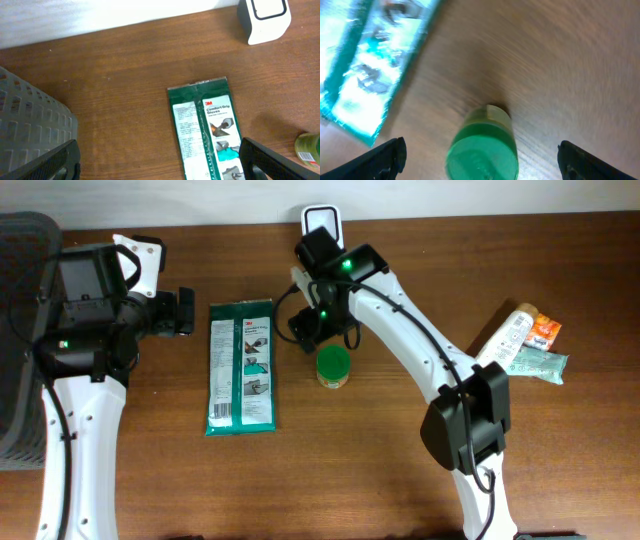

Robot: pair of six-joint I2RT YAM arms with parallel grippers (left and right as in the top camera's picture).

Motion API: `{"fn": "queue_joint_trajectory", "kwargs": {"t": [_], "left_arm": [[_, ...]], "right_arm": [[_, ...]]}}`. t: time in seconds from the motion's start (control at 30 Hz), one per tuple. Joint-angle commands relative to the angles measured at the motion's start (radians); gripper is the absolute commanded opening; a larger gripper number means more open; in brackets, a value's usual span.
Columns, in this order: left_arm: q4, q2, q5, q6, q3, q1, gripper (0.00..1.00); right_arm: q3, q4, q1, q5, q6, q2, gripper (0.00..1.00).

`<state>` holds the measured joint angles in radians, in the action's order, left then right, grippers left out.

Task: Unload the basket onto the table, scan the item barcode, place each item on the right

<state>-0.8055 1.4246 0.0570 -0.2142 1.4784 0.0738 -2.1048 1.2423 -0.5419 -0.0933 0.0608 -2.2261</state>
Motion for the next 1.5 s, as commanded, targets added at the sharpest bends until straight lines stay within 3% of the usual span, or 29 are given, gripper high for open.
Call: {"fn": "queue_joint_trajectory", "kwargs": {"t": [0.0, 0.17, 0.23, 0.47, 0.67, 0.77, 0.87, 1.03, 1.17, 1.37, 1.47], "left_arm": [[0.002, -0.010, 0.014, -0.008, 0.012, -0.001, 0.99], [0.002, -0.010, 0.014, -0.008, 0.012, -0.001, 0.99], [0.002, -0.010, 0.014, -0.008, 0.012, -0.001, 0.99], [0.002, -0.010, 0.014, -0.008, 0.012, -0.001, 0.99], [0.002, -0.010, 0.015, -0.008, 0.012, -0.001, 0.99], [0.002, -0.010, 0.014, -0.008, 0.012, -0.001, 0.99], [0.002, -0.010, 0.014, -0.008, 0.012, -0.001, 0.99], [0.002, -0.010, 0.014, -0.008, 0.012, -0.001, 0.99], [0.002, -0.010, 0.014, -0.008, 0.012, -0.001, 0.99], [0.002, -0.010, 0.014, -0.008, 0.012, -0.001, 0.99], [0.002, -0.010, 0.015, -0.008, 0.012, -0.001, 0.99]], "right_arm": [[0.086, -0.042, -0.001, 0.072, 0.143, 0.007, 0.94], [0.111, -0.023, -0.021, 0.073, 0.198, 0.007, 0.91], [0.148, -0.021, -0.024, 0.082, 0.288, 0.007, 0.91], [0.220, -0.055, -0.028, 0.082, 0.284, 0.007, 0.89], [0.201, -0.042, -0.020, 0.079, 0.269, 0.008, 0.68], [0.201, -0.039, -0.019, 0.080, 0.267, 0.009, 0.65], [0.135, 0.002, -0.019, 0.063, 0.211, 0.010, 0.52], [-0.134, 0.109, 0.014, -0.422, -0.150, 0.044, 0.49], [-0.298, 0.268, 0.178, -0.861, -0.367, 0.096, 0.50], [-0.334, 0.363, 0.485, -1.342, -0.330, 0.111, 0.50], [-0.334, 0.401, 0.545, -1.356, -0.330, 0.111, 0.50]]}}
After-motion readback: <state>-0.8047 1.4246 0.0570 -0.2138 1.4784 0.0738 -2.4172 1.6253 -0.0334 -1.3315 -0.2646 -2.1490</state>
